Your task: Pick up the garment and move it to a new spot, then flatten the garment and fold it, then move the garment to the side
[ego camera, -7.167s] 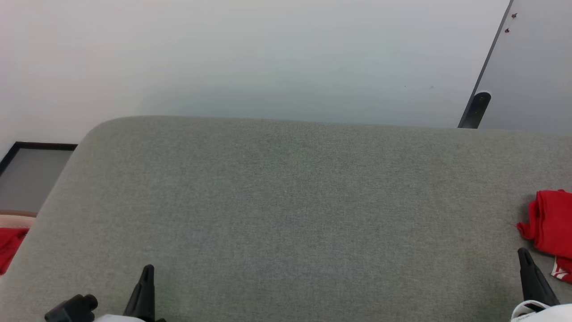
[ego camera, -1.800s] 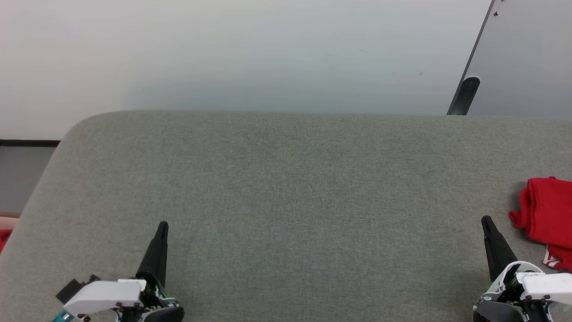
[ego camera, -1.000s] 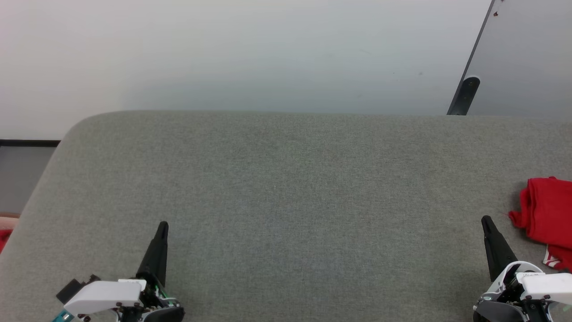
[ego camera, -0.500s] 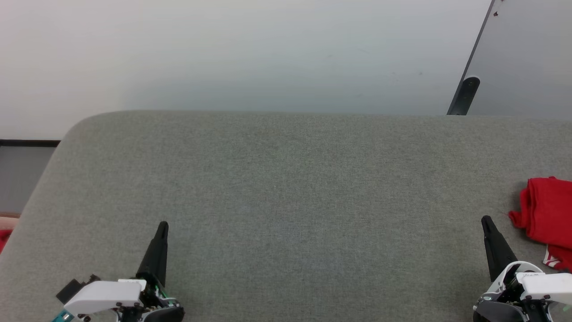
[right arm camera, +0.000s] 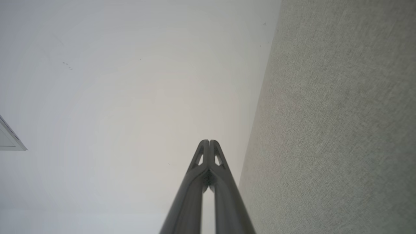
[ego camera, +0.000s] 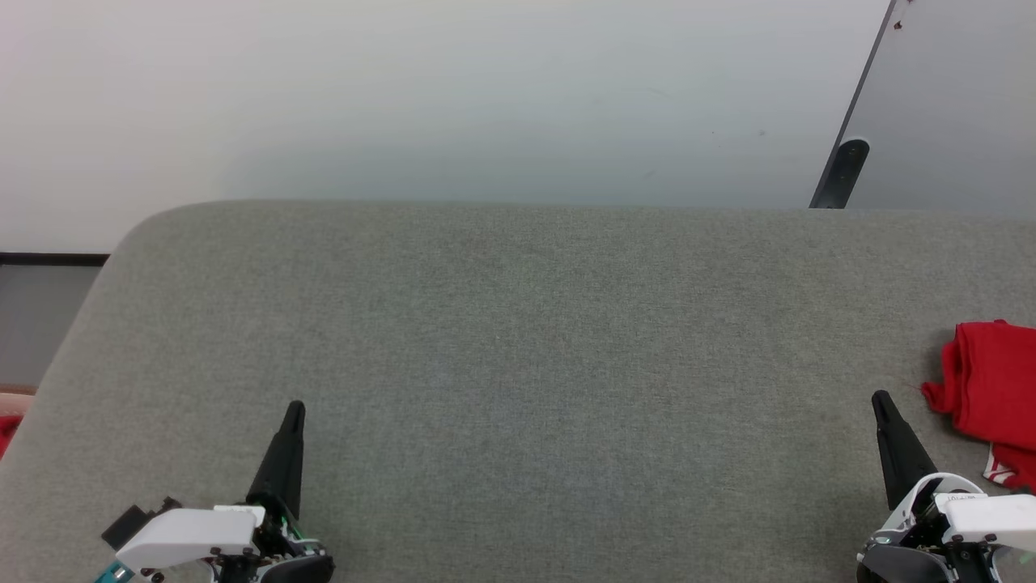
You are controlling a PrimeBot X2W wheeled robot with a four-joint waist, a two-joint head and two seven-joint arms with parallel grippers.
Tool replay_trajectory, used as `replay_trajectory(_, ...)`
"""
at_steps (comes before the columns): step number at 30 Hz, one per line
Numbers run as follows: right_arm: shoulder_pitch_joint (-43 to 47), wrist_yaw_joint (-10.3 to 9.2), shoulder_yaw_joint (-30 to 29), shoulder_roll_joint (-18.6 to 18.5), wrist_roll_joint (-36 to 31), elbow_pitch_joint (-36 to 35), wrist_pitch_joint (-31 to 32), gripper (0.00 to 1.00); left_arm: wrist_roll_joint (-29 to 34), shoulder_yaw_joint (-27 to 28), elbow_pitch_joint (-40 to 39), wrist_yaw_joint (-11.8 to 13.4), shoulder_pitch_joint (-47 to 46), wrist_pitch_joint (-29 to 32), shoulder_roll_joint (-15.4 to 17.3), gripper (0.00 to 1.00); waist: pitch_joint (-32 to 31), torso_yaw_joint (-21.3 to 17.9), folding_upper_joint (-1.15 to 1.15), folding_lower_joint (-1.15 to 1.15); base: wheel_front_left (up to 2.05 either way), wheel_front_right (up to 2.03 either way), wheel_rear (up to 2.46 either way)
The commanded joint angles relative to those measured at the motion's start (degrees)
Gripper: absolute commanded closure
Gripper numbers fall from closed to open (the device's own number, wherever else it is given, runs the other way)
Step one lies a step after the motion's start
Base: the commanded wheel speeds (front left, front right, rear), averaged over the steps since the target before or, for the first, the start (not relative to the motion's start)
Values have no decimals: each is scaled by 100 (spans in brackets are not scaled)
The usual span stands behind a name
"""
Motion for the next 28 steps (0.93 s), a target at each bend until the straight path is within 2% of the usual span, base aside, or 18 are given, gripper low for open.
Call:
replay_trajectory(1, -14, -2, 21, 18, 28, 4, 3, 100, 12, 16, 8, -32, -59, 20, 0, 100, 0, 0, 0, 0, 0, 0, 0)
replay_trajectory(28, -14, -2, 22, 18, 28, 3, 2, 100, 13, 18, 8, -32, -59, 21, 0, 100, 0, 0, 0, 0, 0, 0, 0)
